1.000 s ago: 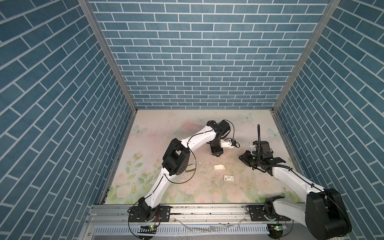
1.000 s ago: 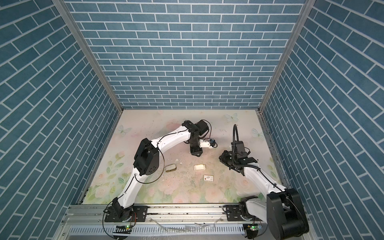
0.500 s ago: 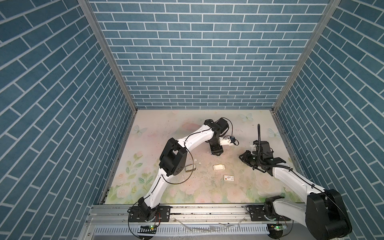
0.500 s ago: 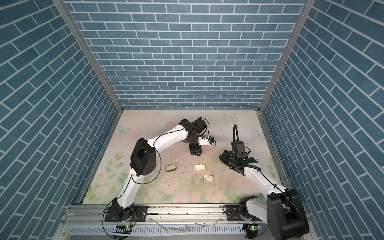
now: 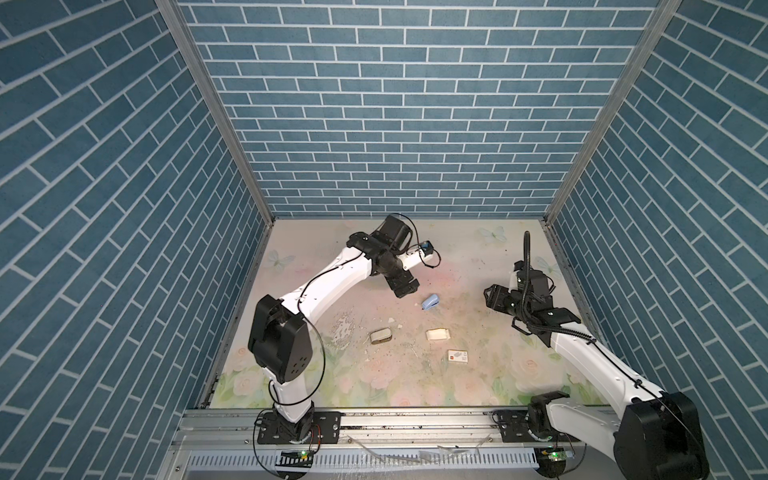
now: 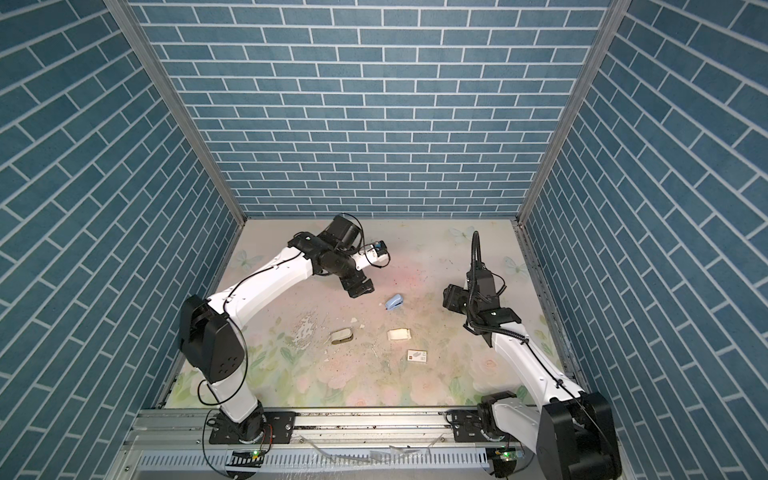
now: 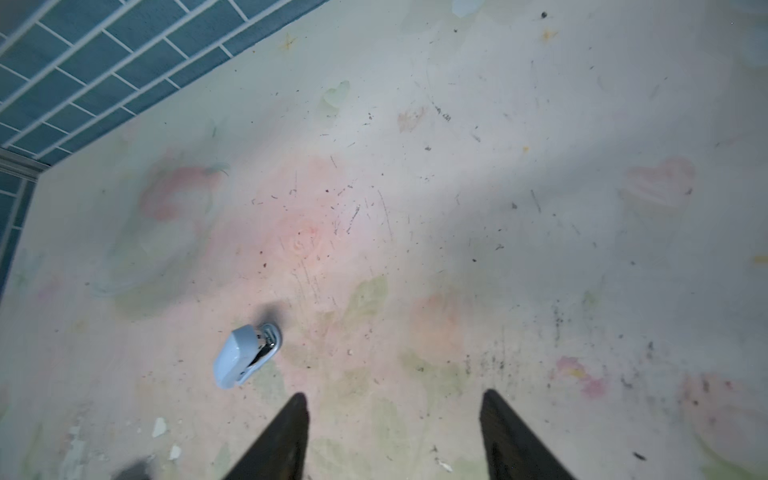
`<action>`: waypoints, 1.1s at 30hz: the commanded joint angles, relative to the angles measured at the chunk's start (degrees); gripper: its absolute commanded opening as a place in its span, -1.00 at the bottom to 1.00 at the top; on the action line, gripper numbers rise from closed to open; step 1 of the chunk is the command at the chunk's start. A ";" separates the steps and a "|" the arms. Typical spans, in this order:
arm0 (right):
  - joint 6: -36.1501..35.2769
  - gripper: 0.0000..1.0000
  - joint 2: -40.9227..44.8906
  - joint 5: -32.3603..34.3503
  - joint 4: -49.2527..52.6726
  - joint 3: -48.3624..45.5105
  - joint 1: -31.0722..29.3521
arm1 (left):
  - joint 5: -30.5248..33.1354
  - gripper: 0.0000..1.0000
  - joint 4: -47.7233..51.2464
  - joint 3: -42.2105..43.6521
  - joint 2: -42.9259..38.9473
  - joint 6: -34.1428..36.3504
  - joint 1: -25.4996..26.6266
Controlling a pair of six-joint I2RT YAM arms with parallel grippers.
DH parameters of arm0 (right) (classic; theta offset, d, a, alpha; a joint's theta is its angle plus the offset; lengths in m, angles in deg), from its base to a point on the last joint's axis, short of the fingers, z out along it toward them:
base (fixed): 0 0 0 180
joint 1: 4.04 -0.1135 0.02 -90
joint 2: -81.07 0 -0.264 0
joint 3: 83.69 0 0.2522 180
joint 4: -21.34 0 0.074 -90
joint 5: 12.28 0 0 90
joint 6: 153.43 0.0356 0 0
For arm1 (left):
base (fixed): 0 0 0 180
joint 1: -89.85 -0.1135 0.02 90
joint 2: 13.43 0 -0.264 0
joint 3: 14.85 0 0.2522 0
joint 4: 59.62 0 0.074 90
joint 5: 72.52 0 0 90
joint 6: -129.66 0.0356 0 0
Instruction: Load the staples into the stapler
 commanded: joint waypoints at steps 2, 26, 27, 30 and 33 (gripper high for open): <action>-8.52 0.50 1.84 9.64 -5.39 -1.57 0.26 | -0.34 0.99 -4.61 7.43 -6.28 -4.27 -5.41; -23.56 0.74 -9.48 10.27 -51.55 -19.51 14.38 | -1.93 0.99 -71.35 67.78 -36.85 -18.78 -33.99; -24.15 0.74 -10.19 9.30 -53.68 -19.87 14.63 | -1.64 0.99 -74.63 69.53 -36.45 -18.84 -34.17; -24.31 0.74 -11.53 8.07 -55.11 -19.63 15.53 | -1.59 0.99 -84.99 73.88 -33.82 -19.61 -34.18; -24.80 0.74 -13.81 5.40 -57.66 -19.26 16.80 | -1.51 0.99 -93.17 75.64 -29.37 -20.26 -34.18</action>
